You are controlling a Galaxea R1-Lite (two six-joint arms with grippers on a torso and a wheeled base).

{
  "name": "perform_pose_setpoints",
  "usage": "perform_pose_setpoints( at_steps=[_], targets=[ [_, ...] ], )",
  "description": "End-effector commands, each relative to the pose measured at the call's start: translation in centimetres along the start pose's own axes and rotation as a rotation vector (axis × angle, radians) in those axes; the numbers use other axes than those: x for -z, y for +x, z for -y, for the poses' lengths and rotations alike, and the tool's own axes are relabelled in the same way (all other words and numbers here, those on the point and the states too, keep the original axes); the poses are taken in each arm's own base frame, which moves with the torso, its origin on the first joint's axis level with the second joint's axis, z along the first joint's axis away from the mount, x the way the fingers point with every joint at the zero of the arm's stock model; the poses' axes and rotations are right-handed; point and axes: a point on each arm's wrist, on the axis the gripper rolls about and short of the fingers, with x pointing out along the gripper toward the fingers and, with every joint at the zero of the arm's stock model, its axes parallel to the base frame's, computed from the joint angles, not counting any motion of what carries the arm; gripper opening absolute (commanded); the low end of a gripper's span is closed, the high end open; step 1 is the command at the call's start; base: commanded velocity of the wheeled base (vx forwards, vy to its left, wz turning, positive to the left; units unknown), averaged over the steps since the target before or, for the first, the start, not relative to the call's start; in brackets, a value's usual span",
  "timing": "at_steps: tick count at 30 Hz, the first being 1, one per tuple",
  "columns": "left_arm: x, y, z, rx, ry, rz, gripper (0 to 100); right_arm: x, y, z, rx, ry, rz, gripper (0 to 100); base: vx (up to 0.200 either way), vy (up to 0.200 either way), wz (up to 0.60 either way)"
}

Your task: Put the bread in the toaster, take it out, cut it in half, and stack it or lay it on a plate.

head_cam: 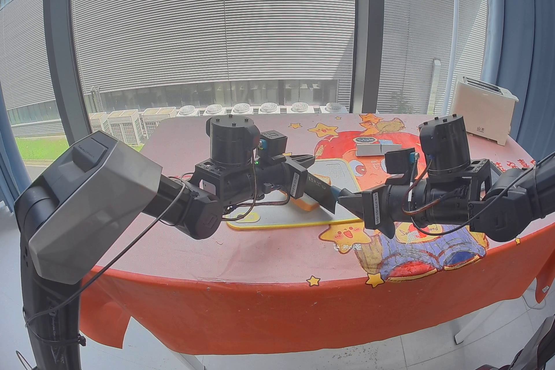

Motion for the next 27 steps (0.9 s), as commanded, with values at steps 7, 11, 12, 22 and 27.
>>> perform_pose_setpoints(
  at_steps=[7, 11, 12, 22, 27],
  targets=[
    [0.75, 0.5, -0.2, -0.001, -0.003, -0.007, 0, 0.23, 0.01, 0.11, 0.011, 0.01, -0.06, 0, 0.0, 0.0, 0.0],
    [0.69, 0.52, -0.13, 0.0, -0.001, -0.002, 0, 0.33, 0.05, 0.14, 0.014, 0.01, -0.068, 0, 0.0, 0.0, 0.0],
    [0.69, 0.5, -0.2, -0.002, -0.001, -0.002, 0, 0.35, 0.08, 0.25, 0.017, 0.012, -0.069, 0, 0.0, 0.0, 0.0],
    [0.41, 0.89, -0.34, -0.003, 0.003, 0.016, 0, -0.41, 0.02, 0.16, 0.012, 0.011, -0.031, 0, 0.0, 0.0, 0.0],
    [1.15, 1.19, -0.47, -0.006, -0.004, 0.0, 0, -0.51, -0.06, -0.03, 0.006, 0.02, -0.028, 0, 0.0, 0.0, 0.0]
  ],
)
